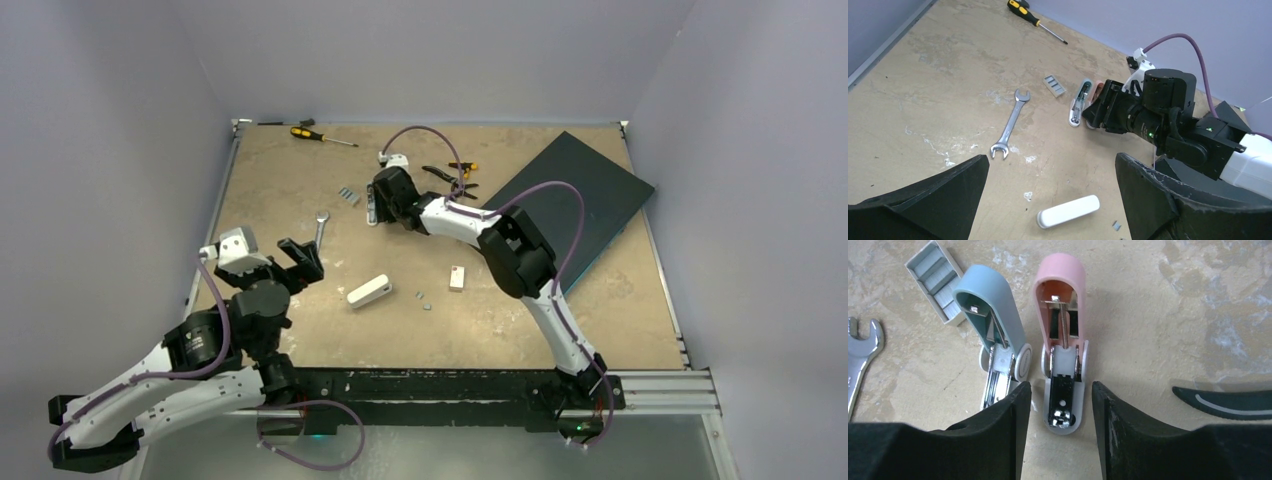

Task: Unload the staples from the stapler
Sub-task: Place the stapler at the center of the board, then pick up the stapler from the center of the board.

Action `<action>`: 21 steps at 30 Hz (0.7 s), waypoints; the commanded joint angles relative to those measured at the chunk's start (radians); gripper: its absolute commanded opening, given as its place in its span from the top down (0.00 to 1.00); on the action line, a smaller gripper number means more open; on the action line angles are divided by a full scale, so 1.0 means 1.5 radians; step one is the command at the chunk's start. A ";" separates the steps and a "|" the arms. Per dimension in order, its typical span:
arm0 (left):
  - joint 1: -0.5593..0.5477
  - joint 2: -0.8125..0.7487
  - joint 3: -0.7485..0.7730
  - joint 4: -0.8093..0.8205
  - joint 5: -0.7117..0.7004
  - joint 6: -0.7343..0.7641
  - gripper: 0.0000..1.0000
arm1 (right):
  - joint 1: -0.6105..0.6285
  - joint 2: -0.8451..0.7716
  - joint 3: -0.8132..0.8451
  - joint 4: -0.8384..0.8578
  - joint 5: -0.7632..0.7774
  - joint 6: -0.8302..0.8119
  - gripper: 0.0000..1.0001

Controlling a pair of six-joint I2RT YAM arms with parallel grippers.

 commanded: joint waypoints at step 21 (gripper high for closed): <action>0.000 0.293 -0.006 0.144 0.319 0.307 0.00 | 0.001 -0.596 -0.522 0.045 -0.135 -0.021 0.43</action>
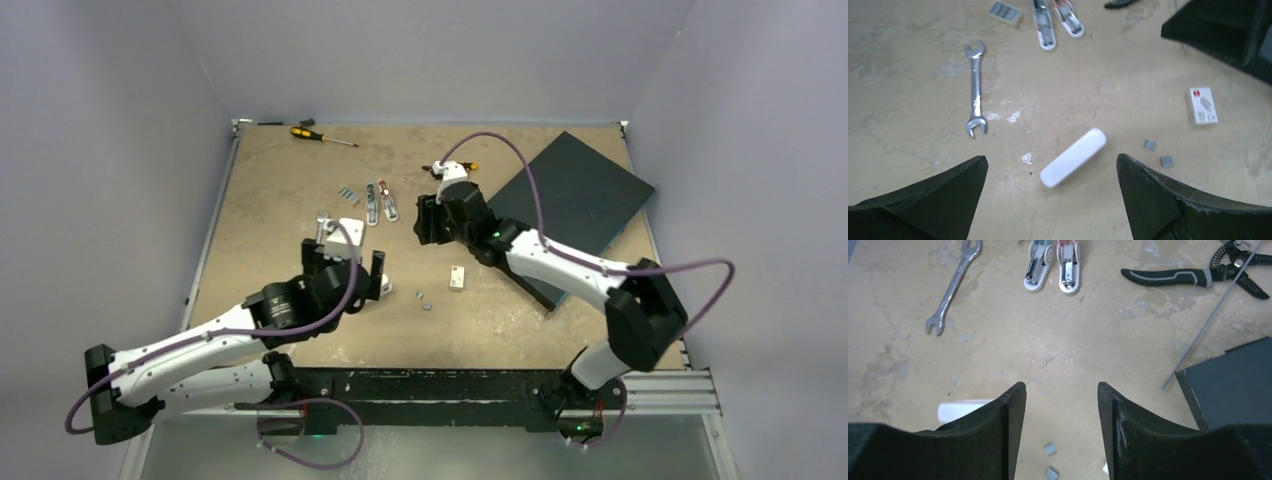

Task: Unload the staples from the stapler
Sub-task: Pick up the stapler from the center of the board.

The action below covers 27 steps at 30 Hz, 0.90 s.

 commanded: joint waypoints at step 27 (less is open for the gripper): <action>0.259 0.293 0.016 0.128 0.699 0.625 0.10 | 0.001 -0.312 -0.182 -0.025 -0.104 -0.025 0.37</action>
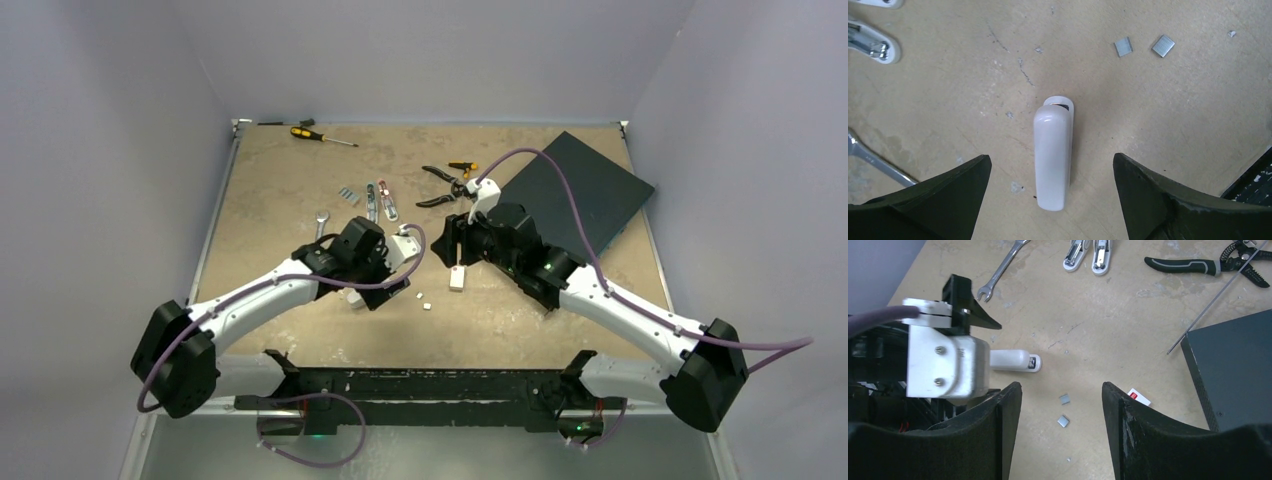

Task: Unload the staples from the stapler
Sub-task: Pick up the stapler from the center of the board.

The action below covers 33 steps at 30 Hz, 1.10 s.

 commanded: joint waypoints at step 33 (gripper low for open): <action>0.062 0.006 0.052 0.008 0.230 0.053 1.00 | 0.002 -0.019 -0.024 0.010 -0.022 -0.008 0.37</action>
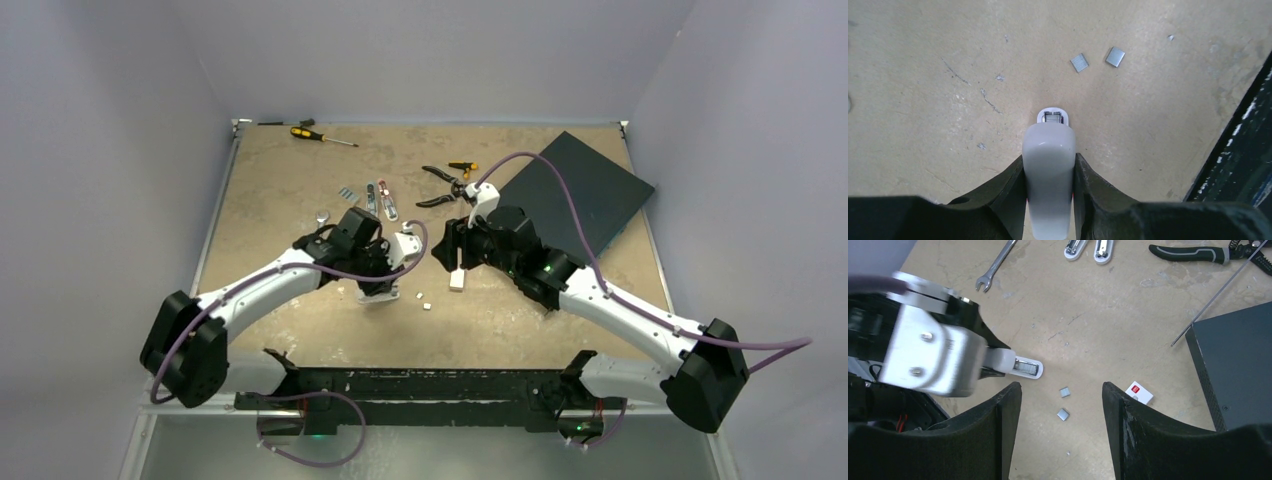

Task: Unload the staples from the stapler
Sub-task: Pick up the stapler from the center of the board.

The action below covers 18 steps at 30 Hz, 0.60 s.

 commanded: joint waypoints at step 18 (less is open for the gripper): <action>0.005 -0.461 -0.071 0.164 0.123 -0.086 1.00 | 0.001 -0.111 -0.143 0.310 -0.348 -0.193 0.32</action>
